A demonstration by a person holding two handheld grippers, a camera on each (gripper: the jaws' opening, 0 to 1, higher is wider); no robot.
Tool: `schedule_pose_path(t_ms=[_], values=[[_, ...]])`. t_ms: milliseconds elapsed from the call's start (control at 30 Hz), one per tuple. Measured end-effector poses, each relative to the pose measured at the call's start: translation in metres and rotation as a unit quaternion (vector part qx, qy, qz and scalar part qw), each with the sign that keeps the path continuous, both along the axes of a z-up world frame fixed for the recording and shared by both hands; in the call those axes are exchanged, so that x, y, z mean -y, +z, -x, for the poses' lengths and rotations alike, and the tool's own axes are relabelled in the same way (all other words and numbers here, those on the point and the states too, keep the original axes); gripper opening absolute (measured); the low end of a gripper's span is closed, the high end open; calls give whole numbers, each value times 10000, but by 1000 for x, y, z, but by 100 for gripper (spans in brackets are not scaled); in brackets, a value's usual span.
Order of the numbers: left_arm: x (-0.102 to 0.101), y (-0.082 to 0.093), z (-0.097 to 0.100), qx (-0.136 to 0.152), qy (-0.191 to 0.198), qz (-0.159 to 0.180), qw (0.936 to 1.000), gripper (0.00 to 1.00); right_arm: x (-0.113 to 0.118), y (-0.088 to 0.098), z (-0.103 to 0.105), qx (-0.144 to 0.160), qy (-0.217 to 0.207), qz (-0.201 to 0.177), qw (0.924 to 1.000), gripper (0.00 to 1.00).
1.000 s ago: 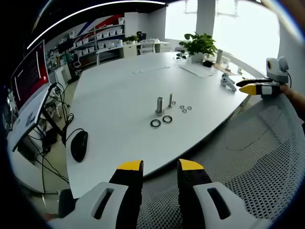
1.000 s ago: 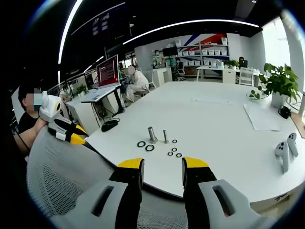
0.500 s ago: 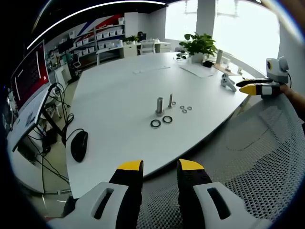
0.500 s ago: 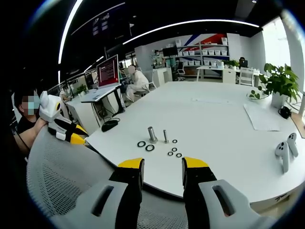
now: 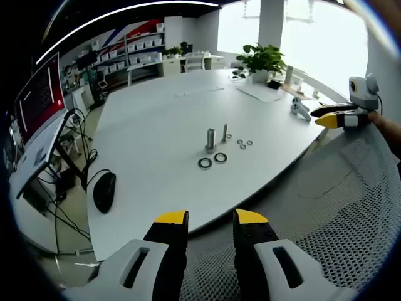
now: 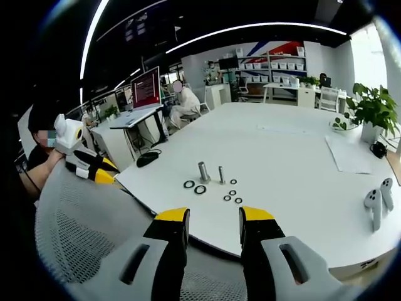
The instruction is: Place the washer onto the threaded stud by aligning its center hole with the stud, sliding it down to the base, and recovering from edge contact or off-axis alignment until the washer reaches the visible bottom stop.
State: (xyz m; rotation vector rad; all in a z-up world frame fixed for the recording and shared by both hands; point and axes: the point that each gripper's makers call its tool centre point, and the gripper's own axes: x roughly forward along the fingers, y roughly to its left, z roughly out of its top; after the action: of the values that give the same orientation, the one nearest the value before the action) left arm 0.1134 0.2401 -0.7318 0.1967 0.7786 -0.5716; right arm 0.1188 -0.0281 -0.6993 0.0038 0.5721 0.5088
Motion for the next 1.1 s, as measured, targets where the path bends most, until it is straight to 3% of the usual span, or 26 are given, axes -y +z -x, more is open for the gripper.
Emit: schedule_pose_path(t_ms=[100, 167, 233, 333, 467, 533, 633, 700, 867, 967, 1100], values=[[-1, 0, 0, 3, 8, 5, 10000, 27, -8, -1, 3, -114, 242, -115, 9996, 34], [-2, 0, -1, -3, 28, 20, 10000, 27, -16, 3, 2, -250, 373, -610, 9971, 34], [-1, 0, 0, -4, 19, 16, 10000, 27, -17, 5, 1, -317, 455, -874, 9946, 34], [-1, 0, 0, -4, 11, 7, 10000, 27, -18, 1, 3, -501, 581, -933, 9927, 34], [-1, 1, -1, 14, -13, 24, 10000, 27, -36, 6, 13, -503, 1291, -1027, 9850, 35], [-1, 0, 0, 1, -14, 16, 10000, 27, -40, 0, 18, -695, 1698, -780, 9799, 35], [-1, 0, 1, 16, -4, -7, 10000, 27, -39, -7, 14, -580, 2048, -113, 9770, 35], [-2, 0, 1, 22, -3, -10, 10000, 27, -44, -5, 9, -513, 2229, 34, 9735, 36], [-1, 0, 0, 28, -10, -6, 10000, 27, -60, -11, -10, -515, 2817, 635, 9560, 41], [-1, 0, 0, 42, -14, -6, 10000, 27, -70, -19, -22, -608, 2950, 802, 9502, 48], [-1, 0, 1, 39, -31, -14, 10000, 27, -83, -32, -37, -779, 3118, 883, 9428, 50]])
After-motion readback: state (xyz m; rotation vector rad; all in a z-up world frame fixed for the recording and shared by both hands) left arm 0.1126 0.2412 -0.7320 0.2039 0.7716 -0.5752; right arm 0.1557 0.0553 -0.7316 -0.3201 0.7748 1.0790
